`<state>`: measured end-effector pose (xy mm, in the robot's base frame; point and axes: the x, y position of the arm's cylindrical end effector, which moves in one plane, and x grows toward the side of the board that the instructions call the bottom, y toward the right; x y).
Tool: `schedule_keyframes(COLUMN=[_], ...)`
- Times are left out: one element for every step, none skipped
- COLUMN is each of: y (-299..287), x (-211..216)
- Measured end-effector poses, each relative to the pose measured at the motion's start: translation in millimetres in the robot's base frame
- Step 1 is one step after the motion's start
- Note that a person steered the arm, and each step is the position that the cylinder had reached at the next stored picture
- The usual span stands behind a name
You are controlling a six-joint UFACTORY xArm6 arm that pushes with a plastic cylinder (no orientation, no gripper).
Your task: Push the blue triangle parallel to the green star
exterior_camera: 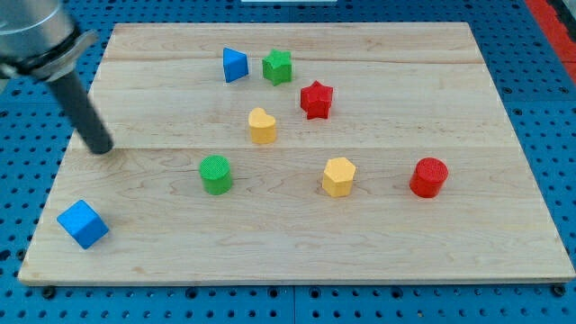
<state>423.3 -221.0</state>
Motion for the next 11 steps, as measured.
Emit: schedule_keyframes(y=[76.4,133.1,147.5,173.3,154.2,71.6,50.2,35.6,-20.7,-21.8,-33.7], x=[-31.9,-80.3,-131.0,-154.0,-179.3,-163.1,-144.8,-175.0,-152.0,-144.6,-155.5])
